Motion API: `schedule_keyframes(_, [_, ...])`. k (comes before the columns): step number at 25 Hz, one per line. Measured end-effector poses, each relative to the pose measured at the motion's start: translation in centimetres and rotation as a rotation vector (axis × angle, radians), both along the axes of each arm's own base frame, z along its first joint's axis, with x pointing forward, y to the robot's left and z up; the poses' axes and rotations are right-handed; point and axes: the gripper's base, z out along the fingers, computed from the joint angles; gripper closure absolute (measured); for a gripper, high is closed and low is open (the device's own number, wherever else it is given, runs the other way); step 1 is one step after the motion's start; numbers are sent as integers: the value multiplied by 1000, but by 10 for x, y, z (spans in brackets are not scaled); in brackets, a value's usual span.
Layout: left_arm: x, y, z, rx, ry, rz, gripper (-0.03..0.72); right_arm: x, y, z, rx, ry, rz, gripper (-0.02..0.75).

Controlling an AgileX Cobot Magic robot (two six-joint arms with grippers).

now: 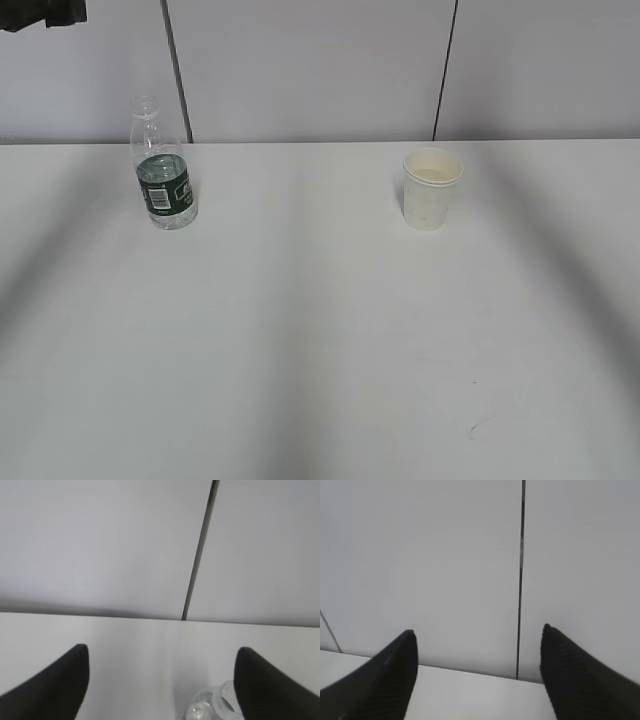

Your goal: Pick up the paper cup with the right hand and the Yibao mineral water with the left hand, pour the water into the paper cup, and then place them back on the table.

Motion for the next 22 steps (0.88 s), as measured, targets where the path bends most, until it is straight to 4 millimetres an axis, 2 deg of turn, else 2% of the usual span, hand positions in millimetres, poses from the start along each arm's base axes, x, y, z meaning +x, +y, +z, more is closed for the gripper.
schedule_keyframes(5, [-7, -6, 10, -36, 91, 60, 147, 0, -2, 2, -75, -4, -4, 145])
schedule_keyframes(14, [-19, -6, 3, -45, 308, 82, 174, 0, -15, -4, -214, 61, -126, 145])
schedule_keyframes(22, [-21, -7, 2, -40, 340, 61, 177, -4, -16, -9, -260, 142, -254, 145])
